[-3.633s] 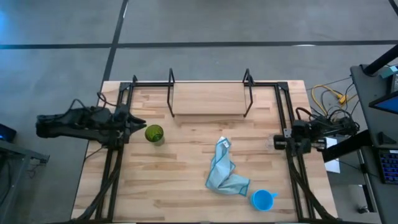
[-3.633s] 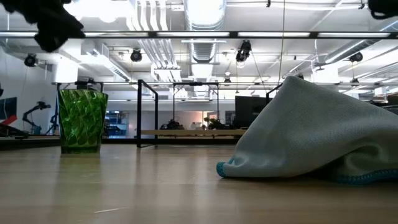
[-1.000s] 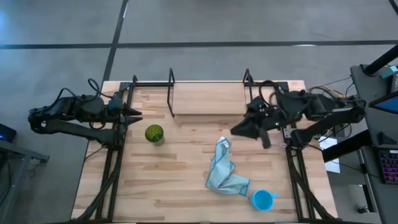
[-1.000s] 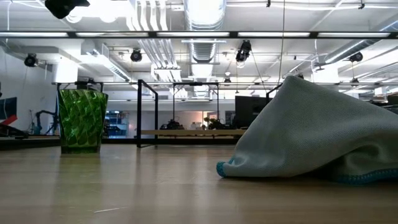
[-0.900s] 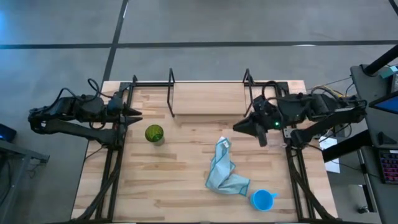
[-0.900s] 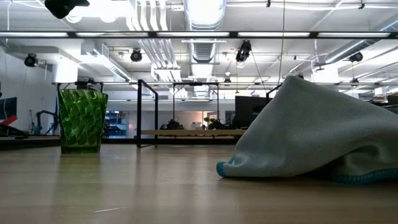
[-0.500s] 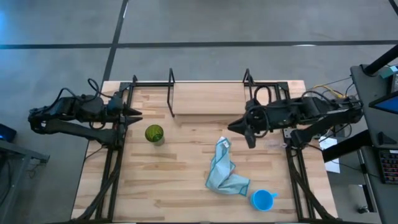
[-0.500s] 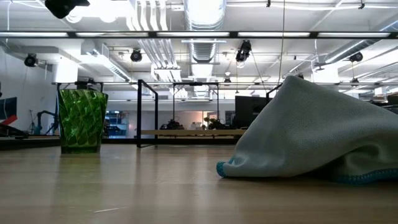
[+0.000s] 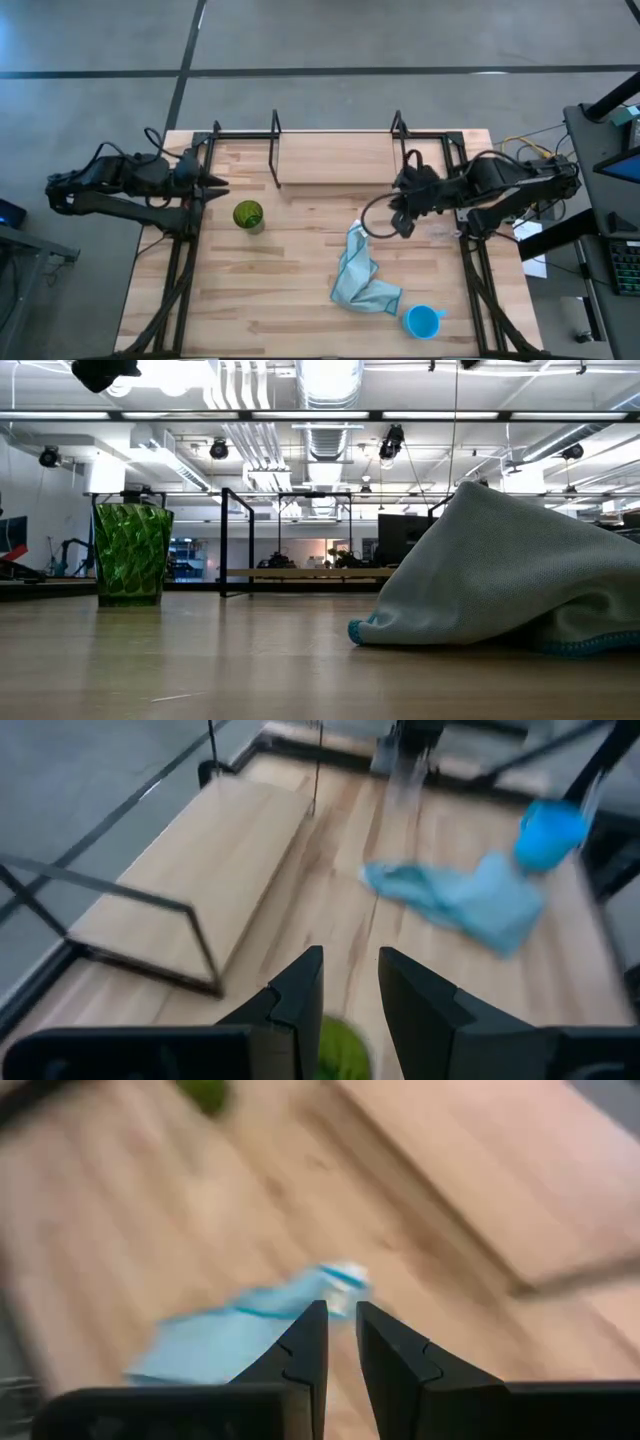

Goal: Stack small to large cups/mugs on shelf
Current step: Put the green cup on the shelf

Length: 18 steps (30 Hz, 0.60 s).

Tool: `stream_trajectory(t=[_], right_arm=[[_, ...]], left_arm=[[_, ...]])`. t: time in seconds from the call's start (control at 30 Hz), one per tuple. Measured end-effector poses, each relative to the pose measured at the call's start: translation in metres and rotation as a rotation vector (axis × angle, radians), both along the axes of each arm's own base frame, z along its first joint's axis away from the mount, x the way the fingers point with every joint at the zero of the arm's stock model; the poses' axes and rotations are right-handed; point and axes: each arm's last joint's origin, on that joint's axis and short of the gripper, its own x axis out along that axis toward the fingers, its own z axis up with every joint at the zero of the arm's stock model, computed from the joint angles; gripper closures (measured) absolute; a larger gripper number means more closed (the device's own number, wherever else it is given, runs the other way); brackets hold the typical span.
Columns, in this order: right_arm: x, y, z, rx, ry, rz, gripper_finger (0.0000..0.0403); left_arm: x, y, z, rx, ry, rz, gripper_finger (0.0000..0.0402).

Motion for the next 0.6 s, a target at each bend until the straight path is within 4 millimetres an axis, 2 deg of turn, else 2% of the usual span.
stream_trajectory(t=[0.13,0.37,0.47,0.6], right_arm=[[-0.008,-0.003,-0.007,-0.037,0.117,-0.059,0.0351],[0.002,-0.001,-0.015,-0.058,0.156,-0.04,0.0351],[0.007,0.001,-0.018,-0.063,0.171,-0.039,0.0351],[0.012,0.002,-0.022,-0.068,0.188,-0.038,0.0351]], left_arm=[[0.006,0.0,-0.014,0.001,0.18,0.009,0.0316],[0.037,-0.002,-0.033,0.003,0.389,0.022,0.0316],[0.051,-0.003,-0.041,-0.057,0.44,0.064,0.0316],[0.067,-0.007,-0.052,-0.125,0.523,0.027,0.0316]])
